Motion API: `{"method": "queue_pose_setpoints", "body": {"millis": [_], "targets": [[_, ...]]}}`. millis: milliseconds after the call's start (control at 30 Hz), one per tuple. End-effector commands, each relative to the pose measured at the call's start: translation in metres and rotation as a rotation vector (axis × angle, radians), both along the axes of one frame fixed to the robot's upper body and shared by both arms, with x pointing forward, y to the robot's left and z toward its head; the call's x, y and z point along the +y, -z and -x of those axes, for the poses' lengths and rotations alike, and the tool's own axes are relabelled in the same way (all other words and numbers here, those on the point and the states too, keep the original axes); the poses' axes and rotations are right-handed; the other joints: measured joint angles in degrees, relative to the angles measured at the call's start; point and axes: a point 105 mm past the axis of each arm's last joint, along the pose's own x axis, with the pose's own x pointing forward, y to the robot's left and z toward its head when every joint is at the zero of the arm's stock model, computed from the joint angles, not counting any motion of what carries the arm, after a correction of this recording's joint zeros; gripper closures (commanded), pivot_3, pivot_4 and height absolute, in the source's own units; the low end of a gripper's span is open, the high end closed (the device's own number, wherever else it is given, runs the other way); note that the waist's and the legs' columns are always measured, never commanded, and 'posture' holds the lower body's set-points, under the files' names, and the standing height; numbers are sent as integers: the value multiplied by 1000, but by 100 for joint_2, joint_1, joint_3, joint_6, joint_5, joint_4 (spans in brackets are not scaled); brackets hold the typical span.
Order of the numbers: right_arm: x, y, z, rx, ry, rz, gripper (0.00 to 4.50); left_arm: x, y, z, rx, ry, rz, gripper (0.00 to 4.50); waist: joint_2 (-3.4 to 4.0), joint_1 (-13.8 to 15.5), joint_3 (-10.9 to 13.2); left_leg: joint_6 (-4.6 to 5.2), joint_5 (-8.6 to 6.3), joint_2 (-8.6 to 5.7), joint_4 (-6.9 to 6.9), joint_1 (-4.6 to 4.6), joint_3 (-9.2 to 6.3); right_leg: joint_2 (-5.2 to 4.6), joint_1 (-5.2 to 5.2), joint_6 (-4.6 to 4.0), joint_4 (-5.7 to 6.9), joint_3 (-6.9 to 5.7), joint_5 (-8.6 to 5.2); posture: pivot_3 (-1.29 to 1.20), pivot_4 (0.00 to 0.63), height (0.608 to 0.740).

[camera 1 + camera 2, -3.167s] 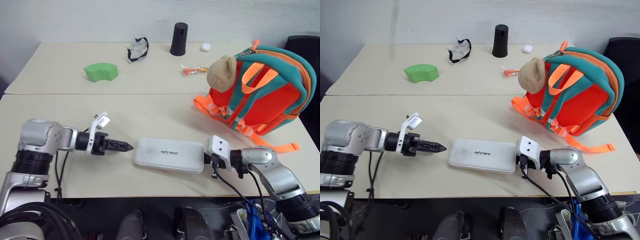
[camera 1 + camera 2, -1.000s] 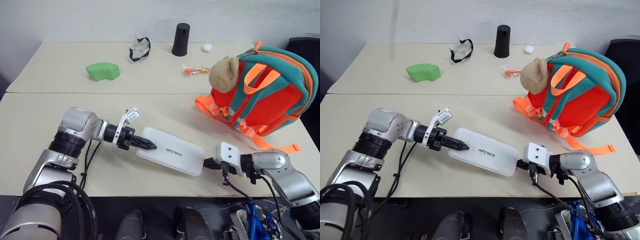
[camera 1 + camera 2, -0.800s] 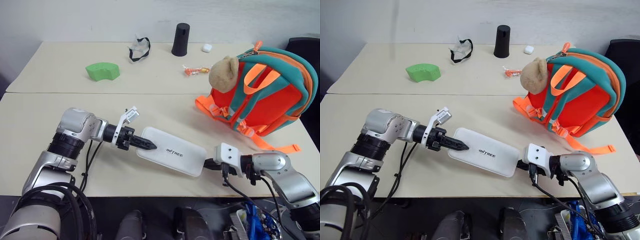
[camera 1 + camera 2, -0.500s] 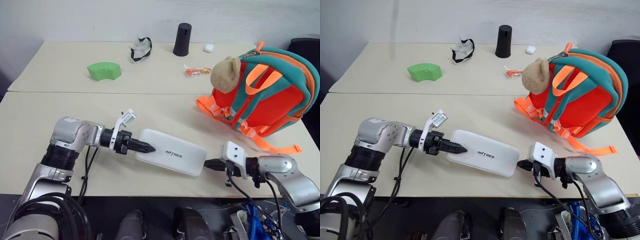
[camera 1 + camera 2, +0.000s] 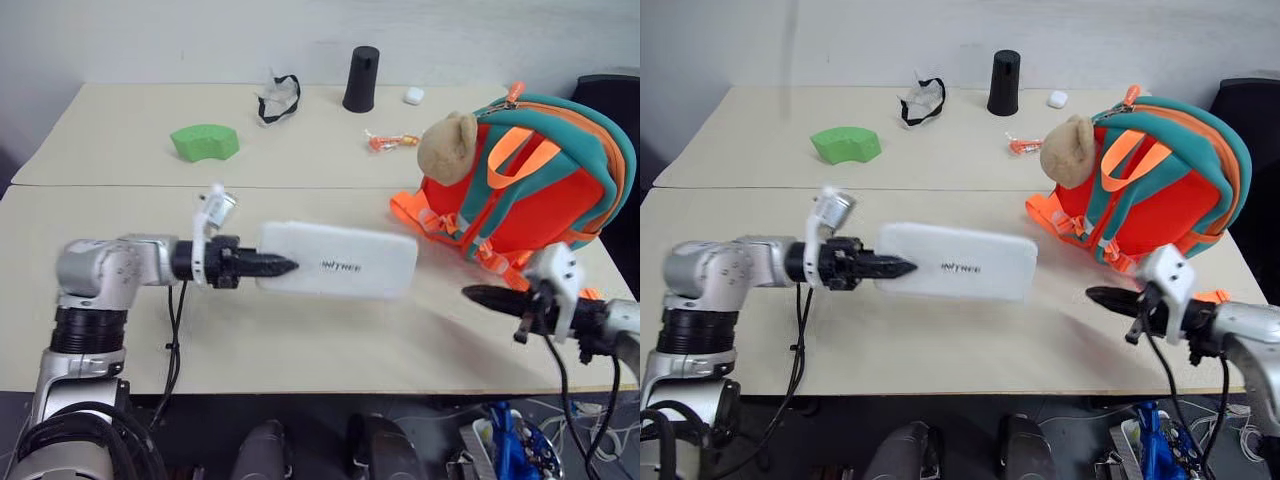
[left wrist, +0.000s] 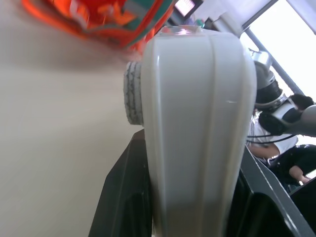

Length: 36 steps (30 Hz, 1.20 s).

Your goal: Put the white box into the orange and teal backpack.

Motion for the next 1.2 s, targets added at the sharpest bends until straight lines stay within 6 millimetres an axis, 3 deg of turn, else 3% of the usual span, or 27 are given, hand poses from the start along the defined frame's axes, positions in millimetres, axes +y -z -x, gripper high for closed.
{"method": "queue_pose_setpoints", "body": {"millis": [33, 233, 467, 567, 667, 900, 1000, 1200], "targets": [[-14, -28, -4, -48, 81, -135, 3613, 9, -29, 17, -104, -1, 75, 3220, 0, 4, 0, 0, 0, 0, 0, 0, 0, -2, 0, 0, 1, 0, 0, 0, 150, 740], [-20, -47, -24, -93, 162, -284, 1488, 14, -31, 20, -126, -78, 78, 3220, 0, 3, 0, -1, 0, -1, 0, 2, -2, -1, 1, 0, 0, 1, 0, 0, 150, 740], [-21, -50, -44, -87, 192, -315, 1469, 19, -41, 27, -156, -79, 74, 3220, 0, 4, 0, -2, -1, -2, -3, -1, 0, 2, 0, 0, -8, -1, 0, 0, 150, 740], [-14, -49, -54, -74, 181, -337, 901, 22, -41, 28, -187, -90, 38, 3220, 1, -2, 1, -3, -1, -2, -4, -1, 1, 3, -1, 0, -9, 1, 0, 0, 150, 740], [4, -46, -69, -67, 140, -357, 25, 26, -43, 29, -211, -99, 13, 3220, 1, -47, 1, -6, 0, 1, -6, 2, 7, 5, -3, 0, -8, 5, 0, 0, 150, 740], [27, -48, -96, -94, 123, -429, 25, 26, -46, 25, -230, -110, 4, 3220, 5, -51, 3, -11, 0, 3, -10, -3, 7, 8, -7, -1, 9, 4, 0, 0, 150, 740], [30, -54, -94, -113, 94, -462, 694, 26, -46, 23, -240, -123, -2, 3220, 5, -24, 3, -10, 0, 2, -10, -5, 6, 7, -7, -1, 7, 3, 0, 0, 150, 740], [32, -62, -75, -135, 15, -477, 2732, 34, -48, 17, -254, -173, -4, 3220, 5, -21, 3, -10, -1, 4, -12, -5, 5, 7, -7, -1, 7, 2, 0, 0, 150, 740]]}}
